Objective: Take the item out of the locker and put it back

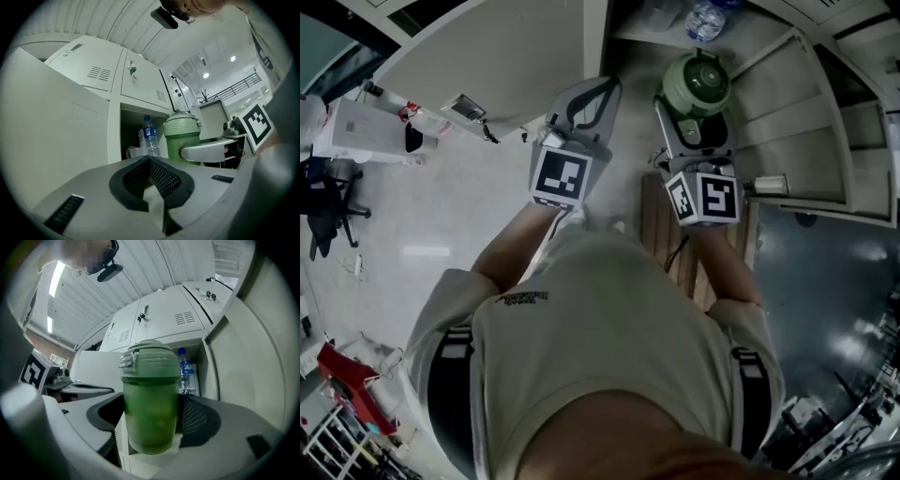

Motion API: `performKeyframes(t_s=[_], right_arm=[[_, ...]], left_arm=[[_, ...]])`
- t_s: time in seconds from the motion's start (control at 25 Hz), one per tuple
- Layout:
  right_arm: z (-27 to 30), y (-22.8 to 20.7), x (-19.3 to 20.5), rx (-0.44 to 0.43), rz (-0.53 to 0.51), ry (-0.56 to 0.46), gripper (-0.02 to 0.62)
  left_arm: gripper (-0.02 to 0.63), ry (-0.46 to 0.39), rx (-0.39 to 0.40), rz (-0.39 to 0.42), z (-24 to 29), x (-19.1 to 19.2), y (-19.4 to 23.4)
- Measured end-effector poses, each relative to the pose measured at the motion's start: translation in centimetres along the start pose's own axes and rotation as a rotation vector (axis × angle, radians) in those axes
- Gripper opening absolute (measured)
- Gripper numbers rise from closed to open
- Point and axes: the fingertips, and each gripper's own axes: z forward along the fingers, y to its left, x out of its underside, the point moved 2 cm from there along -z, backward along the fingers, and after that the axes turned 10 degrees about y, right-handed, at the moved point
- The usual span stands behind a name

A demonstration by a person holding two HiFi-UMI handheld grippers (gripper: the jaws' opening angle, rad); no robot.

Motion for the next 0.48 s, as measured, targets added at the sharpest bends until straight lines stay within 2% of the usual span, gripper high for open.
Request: performKeyframes(t_s=[0.32, 0.48], right_arm=[[4.2, -1.2, 2.7, 0.029, 0.003, 0.04, 0.365], [6.3, -1.9, 5.3, 0.051, -0.006, 0.081, 0.365]], left_arm=[[0.012, -0.02, -0.015, -0.004, 4.0, 2.1, 1.3], [0.012, 0.01, -0.01, 0.012, 7.0, 4.5, 1.8]])
